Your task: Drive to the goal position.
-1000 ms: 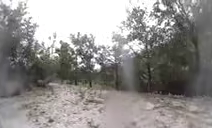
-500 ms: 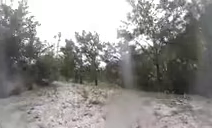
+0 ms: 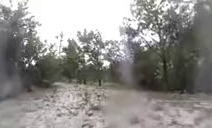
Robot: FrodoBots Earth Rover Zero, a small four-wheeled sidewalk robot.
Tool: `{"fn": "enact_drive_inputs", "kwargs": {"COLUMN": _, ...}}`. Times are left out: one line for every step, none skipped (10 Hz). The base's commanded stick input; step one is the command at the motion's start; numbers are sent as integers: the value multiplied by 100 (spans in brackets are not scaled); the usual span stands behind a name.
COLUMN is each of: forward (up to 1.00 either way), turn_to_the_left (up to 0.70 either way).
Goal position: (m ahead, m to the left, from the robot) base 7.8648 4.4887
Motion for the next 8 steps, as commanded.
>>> {"fn": "enact_drive_inputs", "kwargs": {"forward": 60, "turn_to_the_left": 0}}
{"fn": "enact_drive_inputs", "kwargs": {"forward": 60, "turn_to_the_left": 0}}
{"fn": "enact_drive_inputs", "kwargs": {"forward": 60, "turn_to_the_left": 0}}
{"fn": "enact_drive_inputs", "kwargs": {"forward": 60, "turn_to_the_left": 0}}
{"fn": "enact_drive_inputs", "kwargs": {"forward": 60, "turn_to_the_left": 0}}
{"fn": "enact_drive_inputs", "kwargs": {"forward": 60, "turn_to_the_left": 5}}
{"fn": "enact_drive_inputs", "kwargs": {"forward": 60, "turn_to_the_left": 15}}
{"fn": "enact_drive_inputs", "kwargs": {"forward": 60, "turn_to_the_left": 15}}
